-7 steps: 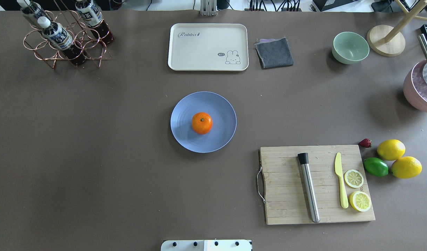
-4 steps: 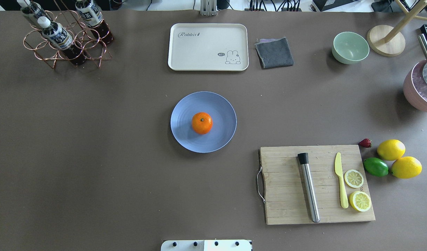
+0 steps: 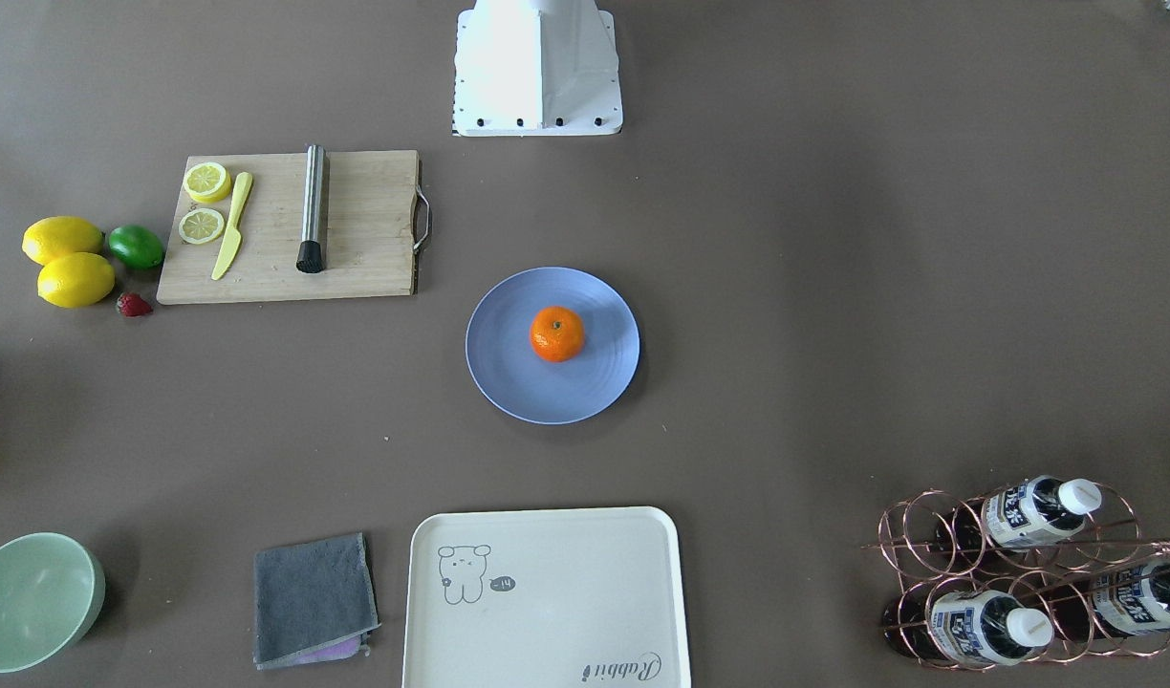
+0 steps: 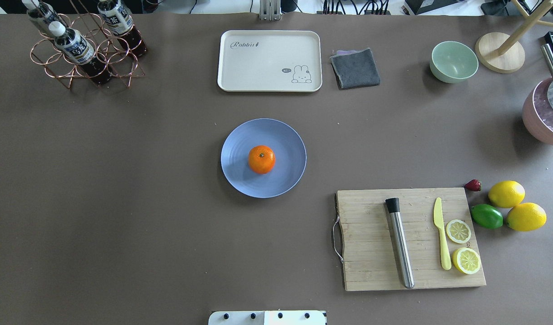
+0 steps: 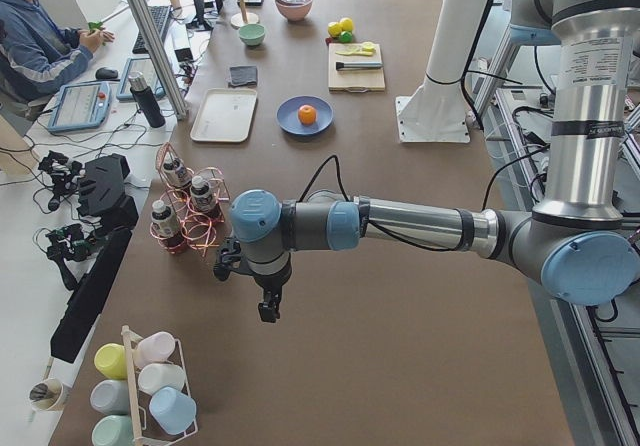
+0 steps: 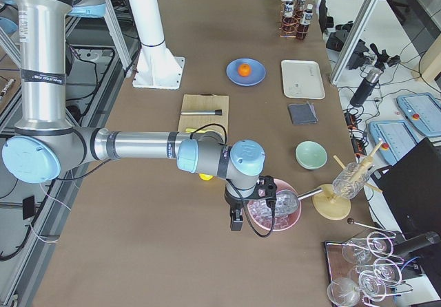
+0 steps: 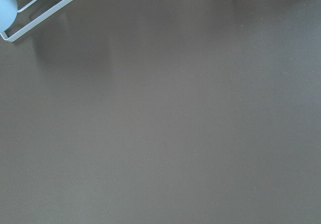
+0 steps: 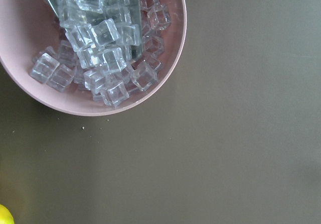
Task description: Pick orange to plate
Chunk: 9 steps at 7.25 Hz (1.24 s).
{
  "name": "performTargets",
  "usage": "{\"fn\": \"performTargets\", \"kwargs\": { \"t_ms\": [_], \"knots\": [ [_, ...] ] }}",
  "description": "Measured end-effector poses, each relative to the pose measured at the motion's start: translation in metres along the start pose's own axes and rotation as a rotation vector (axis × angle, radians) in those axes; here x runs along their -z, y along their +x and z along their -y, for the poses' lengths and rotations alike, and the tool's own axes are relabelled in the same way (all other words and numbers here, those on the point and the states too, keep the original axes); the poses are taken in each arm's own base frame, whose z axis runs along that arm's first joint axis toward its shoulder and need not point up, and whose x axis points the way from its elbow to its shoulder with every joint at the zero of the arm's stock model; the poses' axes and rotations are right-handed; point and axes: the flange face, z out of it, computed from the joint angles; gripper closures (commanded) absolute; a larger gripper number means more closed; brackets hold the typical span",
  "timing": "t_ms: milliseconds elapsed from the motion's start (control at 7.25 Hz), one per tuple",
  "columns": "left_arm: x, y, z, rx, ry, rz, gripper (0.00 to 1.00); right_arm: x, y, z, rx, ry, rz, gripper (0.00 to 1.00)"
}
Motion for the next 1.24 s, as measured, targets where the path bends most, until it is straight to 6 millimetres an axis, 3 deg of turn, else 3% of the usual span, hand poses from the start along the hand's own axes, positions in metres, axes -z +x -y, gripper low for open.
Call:
{"fn": "performTargets", "kwargs": {
  "t_ms": [1241],
  "knots": [
    [-0.0025,-0.0083,0.0011,-0.01,-0.01,0.098,0.02,0.0024,-0.0017,0.003,0.005,0.006,-0.001,0.0]
  ]
}}
